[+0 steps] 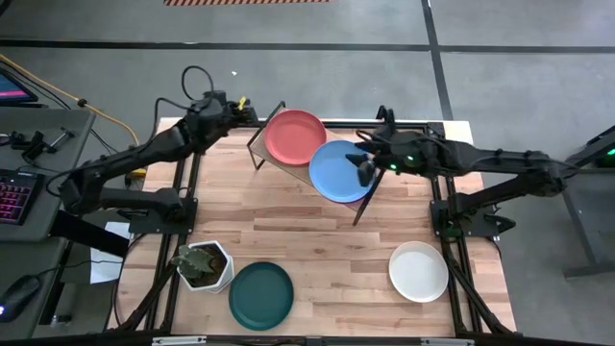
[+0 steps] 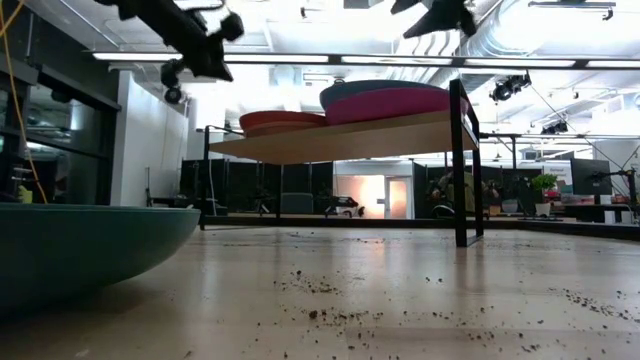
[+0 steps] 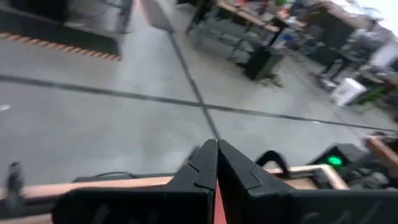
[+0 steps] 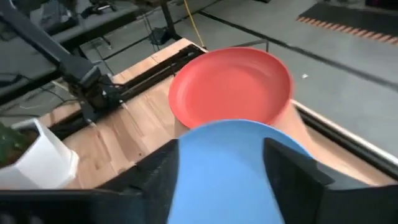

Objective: Place and stack plates onto a shelf
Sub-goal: Adjust the stacked plates on the shelf

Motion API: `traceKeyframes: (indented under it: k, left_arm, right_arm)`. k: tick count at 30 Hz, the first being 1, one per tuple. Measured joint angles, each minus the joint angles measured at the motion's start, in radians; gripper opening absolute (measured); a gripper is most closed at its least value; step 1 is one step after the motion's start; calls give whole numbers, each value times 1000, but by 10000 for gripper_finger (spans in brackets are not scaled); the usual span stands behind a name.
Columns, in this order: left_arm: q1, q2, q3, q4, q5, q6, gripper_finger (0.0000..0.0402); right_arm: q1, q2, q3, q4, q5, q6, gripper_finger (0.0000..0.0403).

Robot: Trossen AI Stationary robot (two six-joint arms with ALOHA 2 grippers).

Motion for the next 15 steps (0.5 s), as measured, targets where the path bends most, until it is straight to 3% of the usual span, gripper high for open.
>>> traceKeyframes:
  k: [2, 6, 15]
  left_arm:
    - [-14, -26, 0, 18, 13, 7, 0]
    - [-55, -45, 0, 52, 25, 7, 0]
    - [-180, -68, -1, 129, 29, 19, 0]
  right_arm:
    - [-42, 44, 7, 43, -70, 5, 166]
    - [-140, 179, 129, 40, -259, -44, 30]
    - [-222, 522, 474, -164, -417, -258, 5]
